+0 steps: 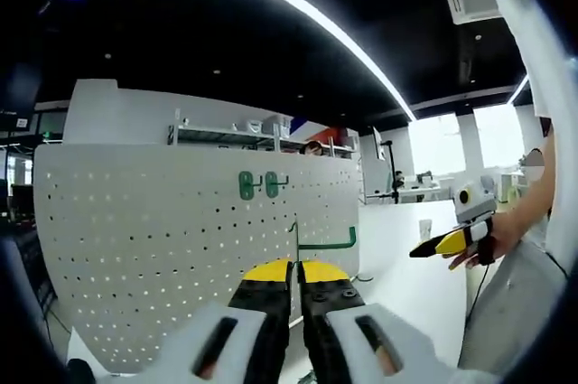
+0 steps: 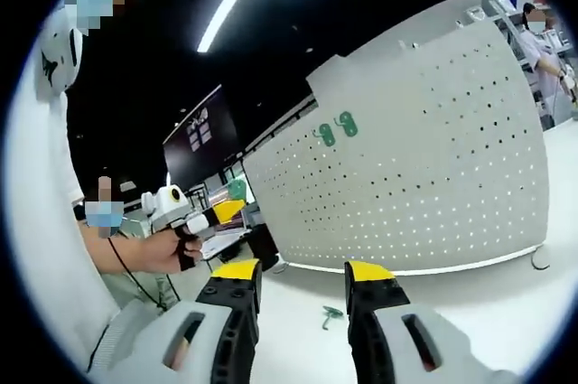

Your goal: Insert the hook assembly into the mounting plate slot until the hook locks in place.

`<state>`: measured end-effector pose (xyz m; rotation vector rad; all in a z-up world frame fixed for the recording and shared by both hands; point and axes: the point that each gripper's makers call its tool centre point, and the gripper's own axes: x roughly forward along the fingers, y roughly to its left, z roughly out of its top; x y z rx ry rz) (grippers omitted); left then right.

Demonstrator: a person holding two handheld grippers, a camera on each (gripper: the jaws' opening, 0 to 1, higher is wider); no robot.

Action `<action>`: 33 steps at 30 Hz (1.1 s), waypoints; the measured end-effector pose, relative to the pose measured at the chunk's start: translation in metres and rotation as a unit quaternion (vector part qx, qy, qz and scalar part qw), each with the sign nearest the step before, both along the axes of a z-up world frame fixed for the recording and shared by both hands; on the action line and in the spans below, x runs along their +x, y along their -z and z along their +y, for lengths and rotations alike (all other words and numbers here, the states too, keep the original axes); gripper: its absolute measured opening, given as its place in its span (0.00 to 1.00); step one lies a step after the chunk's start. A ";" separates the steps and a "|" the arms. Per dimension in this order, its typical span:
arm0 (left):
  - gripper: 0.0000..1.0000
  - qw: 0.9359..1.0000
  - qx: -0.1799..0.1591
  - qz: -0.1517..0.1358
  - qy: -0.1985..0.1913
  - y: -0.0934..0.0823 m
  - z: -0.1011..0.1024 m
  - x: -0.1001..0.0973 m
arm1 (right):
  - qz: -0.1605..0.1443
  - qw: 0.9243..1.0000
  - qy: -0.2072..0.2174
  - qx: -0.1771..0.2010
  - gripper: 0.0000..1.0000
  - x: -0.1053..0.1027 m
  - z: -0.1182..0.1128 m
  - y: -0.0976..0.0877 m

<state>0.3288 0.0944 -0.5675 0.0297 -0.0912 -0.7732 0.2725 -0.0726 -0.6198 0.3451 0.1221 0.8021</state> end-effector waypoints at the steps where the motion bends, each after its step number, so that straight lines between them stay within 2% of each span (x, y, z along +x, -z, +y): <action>1: 0.02 1.000 0.002 0.000 -0.001 0.000 -0.001 0.000 | -0.001 1.000 0.000 0.000 0.35 0.000 0.001 -0.001; 6: 0.02 1.000 0.010 -0.001 -0.007 0.001 -0.006 -0.001 | -0.019 1.000 -0.004 -0.002 0.34 0.006 0.011 -0.013; 16: 0.02 1.000 0.009 0.005 -0.012 0.006 -0.018 -0.005 | -0.034 0.999 -0.020 0.004 0.29 0.017 0.029 -0.027; 33: 0.02 1.000 0.008 0.005 -0.013 0.004 -0.040 -0.012 | -0.058 0.997 -0.039 0.016 0.23 0.021 0.058 -0.047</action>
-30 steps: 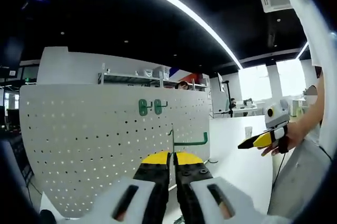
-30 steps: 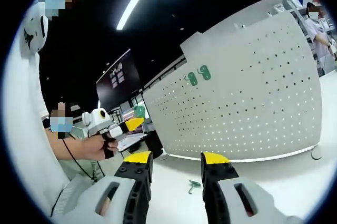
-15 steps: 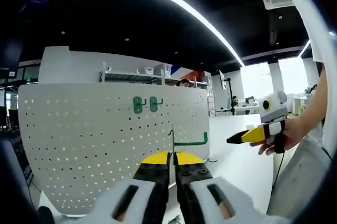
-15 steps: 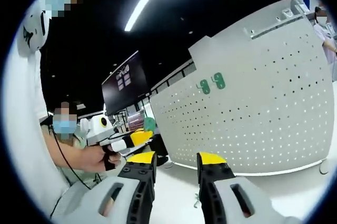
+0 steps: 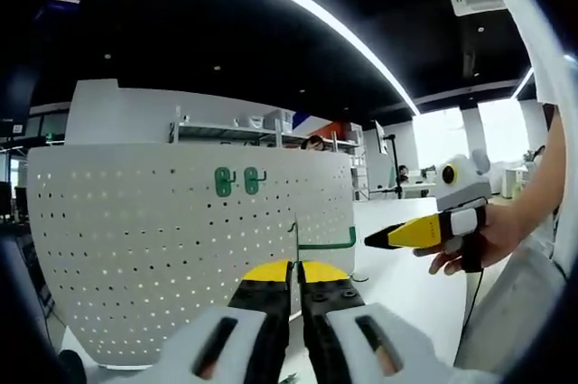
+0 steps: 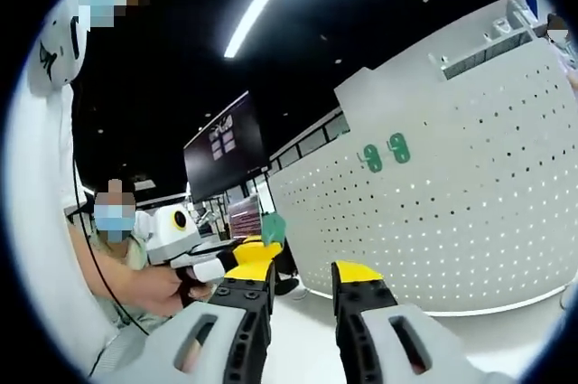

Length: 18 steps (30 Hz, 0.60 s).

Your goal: Insert the hook assembly into the mounting plate slot until the hook locks in place.

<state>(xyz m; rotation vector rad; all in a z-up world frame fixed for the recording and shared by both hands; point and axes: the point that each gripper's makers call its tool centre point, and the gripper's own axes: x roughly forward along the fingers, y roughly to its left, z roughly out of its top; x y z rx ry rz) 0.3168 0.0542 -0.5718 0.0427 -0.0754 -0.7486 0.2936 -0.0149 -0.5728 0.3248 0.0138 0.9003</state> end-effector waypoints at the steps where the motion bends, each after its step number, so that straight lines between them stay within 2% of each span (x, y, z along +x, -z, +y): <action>1: 0.02 1.000 0.000 0.000 0.001 0.000 -0.001 0.000 | -0.001 1.000 -0.001 0.001 0.23 0.000 0.001 -0.001; 14: 0.02 1.000 -0.021 0.009 -0.007 -0.002 -0.013 -0.005 | -0.008 1.000 -0.011 0.015 0.19 0.001 0.014 -0.013; 18: 0.02 1.000 -0.017 0.008 -0.007 -0.001 -0.018 -0.007 | -0.010 1.000 -0.014 0.016 0.18 0.002 0.017 -0.015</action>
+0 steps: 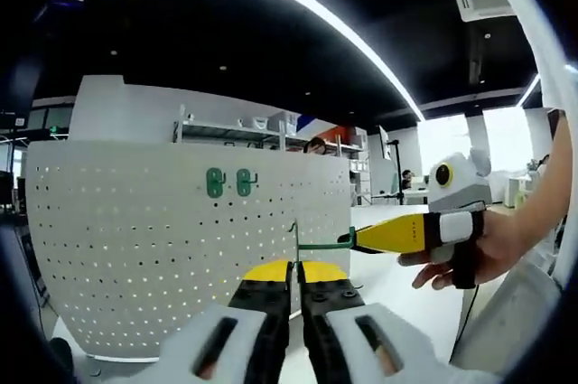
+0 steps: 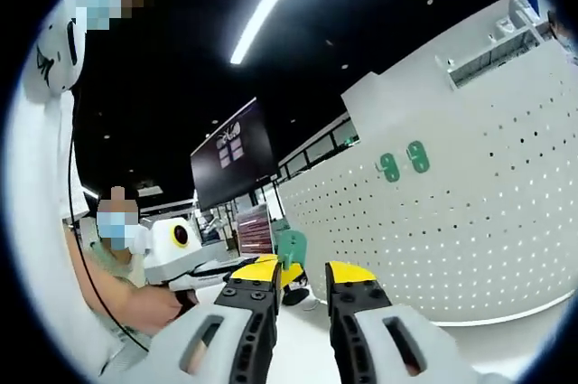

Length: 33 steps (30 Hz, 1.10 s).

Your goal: Insert the hook assembly into the mounting plate slot until the hook locks in place.

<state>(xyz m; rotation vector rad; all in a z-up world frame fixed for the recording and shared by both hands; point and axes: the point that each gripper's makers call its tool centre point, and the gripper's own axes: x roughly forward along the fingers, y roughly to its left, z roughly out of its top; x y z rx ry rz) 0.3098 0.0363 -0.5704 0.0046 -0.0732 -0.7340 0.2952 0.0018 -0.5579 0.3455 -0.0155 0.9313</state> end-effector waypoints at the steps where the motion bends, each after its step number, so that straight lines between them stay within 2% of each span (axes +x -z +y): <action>1: 0.02 1.000 0.002 0.000 0.000 0.000 -0.001 -0.001 | 0.000 1.000 0.000 0.001 0.17 0.000 0.000 0.000; 14: 0.02 1.000 -0.001 0.001 -0.003 -0.002 -0.013 -0.003 | -0.012 1.000 -0.005 0.002 0.10 0.002 0.010 -0.008; 16: 0.02 1.000 -0.010 0.005 -0.005 -0.003 -0.013 -0.004 | -0.013 1.000 -0.005 0.001 0.10 0.003 0.011 -0.009; 18: 0.02 1.000 -0.001 -0.002 -0.007 -0.004 -0.014 -0.004 | -0.013 1.000 -0.005 0.000 0.09 0.004 0.013 -0.009; 25: 0.02 1.000 -0.010 0.004 -0.011 -0.005 -0.014 -0.003 | -0.018 1.000 0.000 0.004 0.02 0.007 0.012 -0.012; 33: 0.02 1.000 -0.007 0.007 -0.013 -0.005 -0.016 -0.003 | -0.016 1.000 -0.001 -0.005 0.03 0.008 0.015 -0.009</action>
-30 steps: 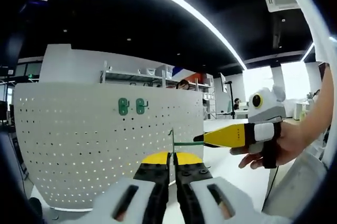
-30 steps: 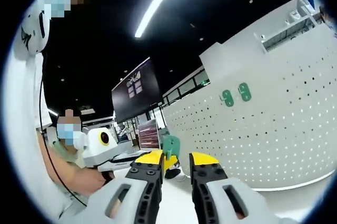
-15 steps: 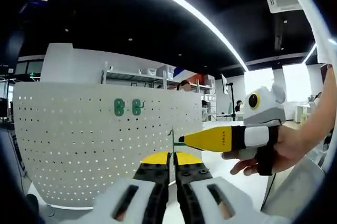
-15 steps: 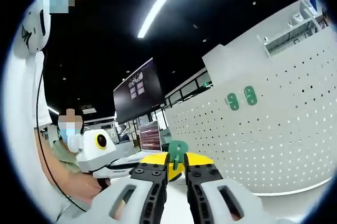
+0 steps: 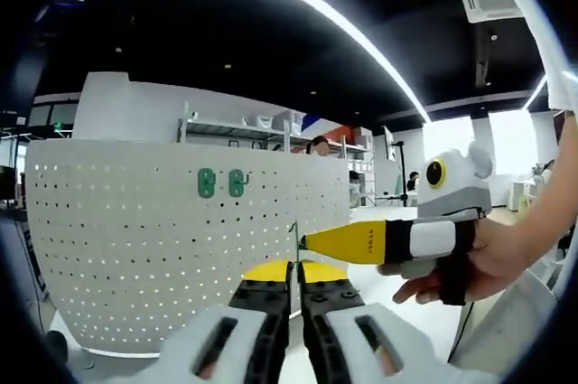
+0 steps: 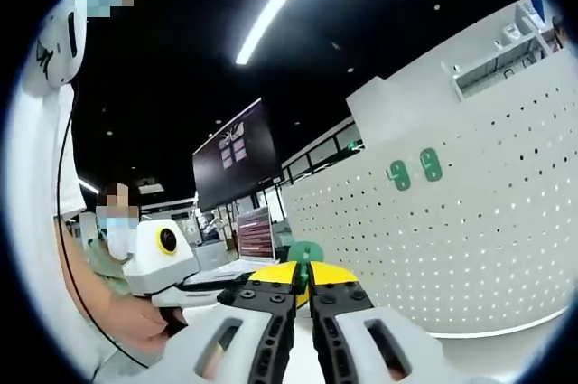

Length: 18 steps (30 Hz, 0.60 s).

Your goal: Insert the hook assembly into the mounting plate slot until the hook locks in place.

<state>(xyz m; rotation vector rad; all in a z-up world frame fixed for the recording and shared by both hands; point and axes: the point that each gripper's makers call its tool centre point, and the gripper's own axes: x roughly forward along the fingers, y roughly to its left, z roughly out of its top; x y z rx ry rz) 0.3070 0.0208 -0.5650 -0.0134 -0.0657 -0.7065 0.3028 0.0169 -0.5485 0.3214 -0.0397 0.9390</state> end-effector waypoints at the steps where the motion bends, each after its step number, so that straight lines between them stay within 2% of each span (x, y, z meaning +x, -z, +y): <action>1: 0.02 1.000 -0.001 0.000 0.000 0.000 0.000 0.000 | 0.000 1.000 0.000 0.000 0.03 0.000 0.000 0.000; 12: 0.02 1.000 -0.013 0.006 -0.001 0.000 0.000 0.001 | -0.003 1.000 0.013 0.001 0.02 0.002 0.001 -0.001; 18: 0.02 1.000 -0.015 0.011 -0.002 0.001 0.001 0.001 | 0.012 1.000 0.017 0.006 0.01 0.002 0.001 0.001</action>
